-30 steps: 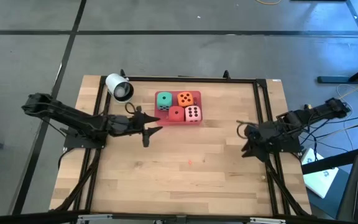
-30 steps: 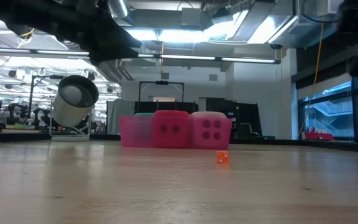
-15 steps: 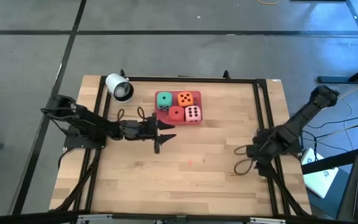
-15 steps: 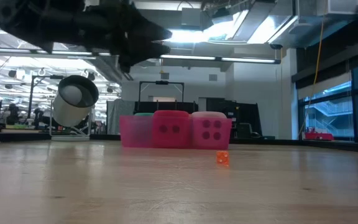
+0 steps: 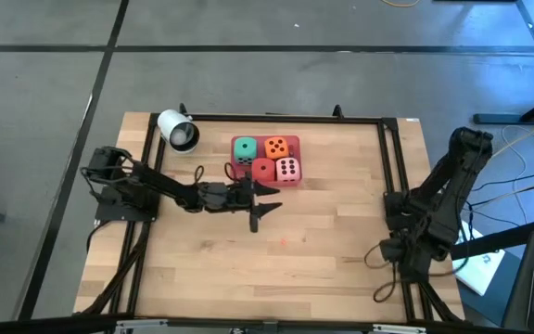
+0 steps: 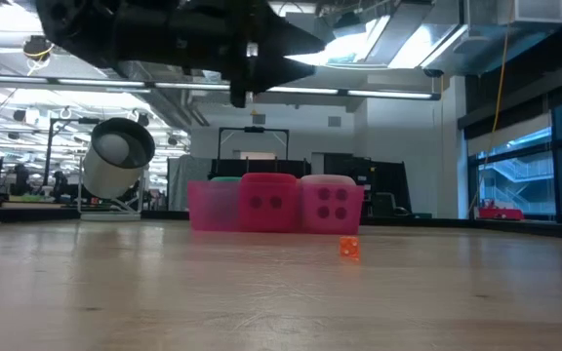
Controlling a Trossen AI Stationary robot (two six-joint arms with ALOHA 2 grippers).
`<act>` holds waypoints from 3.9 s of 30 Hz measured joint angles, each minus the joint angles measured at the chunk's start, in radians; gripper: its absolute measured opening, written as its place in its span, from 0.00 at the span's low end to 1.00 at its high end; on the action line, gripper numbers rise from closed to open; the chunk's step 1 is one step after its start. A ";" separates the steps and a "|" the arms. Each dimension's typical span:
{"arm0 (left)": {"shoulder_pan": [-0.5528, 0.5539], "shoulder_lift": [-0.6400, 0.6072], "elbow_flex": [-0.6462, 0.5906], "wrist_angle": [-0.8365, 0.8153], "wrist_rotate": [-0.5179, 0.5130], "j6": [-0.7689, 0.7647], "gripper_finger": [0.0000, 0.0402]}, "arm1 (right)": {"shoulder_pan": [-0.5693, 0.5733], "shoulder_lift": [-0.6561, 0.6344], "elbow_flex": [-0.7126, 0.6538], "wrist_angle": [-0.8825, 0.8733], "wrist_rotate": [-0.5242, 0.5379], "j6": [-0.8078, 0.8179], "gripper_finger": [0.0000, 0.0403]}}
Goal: Pick & Place Dice
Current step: Put the small transparent dice into the pink bin
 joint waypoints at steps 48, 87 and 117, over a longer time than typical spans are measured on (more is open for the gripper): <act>-0.038 0.179 0.205 0.000 -0.014 0.043 0.47 | -0.057 0.233 -0.030 0.198 0.020 -0.266 0.47; -0.051 0.179 0.204 -0.002 0.021 0.037 0.47 | -0.136 0.487 -0.022 0.223 -0.296 -0.345 0.47; -0.063 0.179 0.204 -0.019 0.013 0.033 0.47 | -0.135 0.492 -0.027 0.203 -0.307 -0.372 0.21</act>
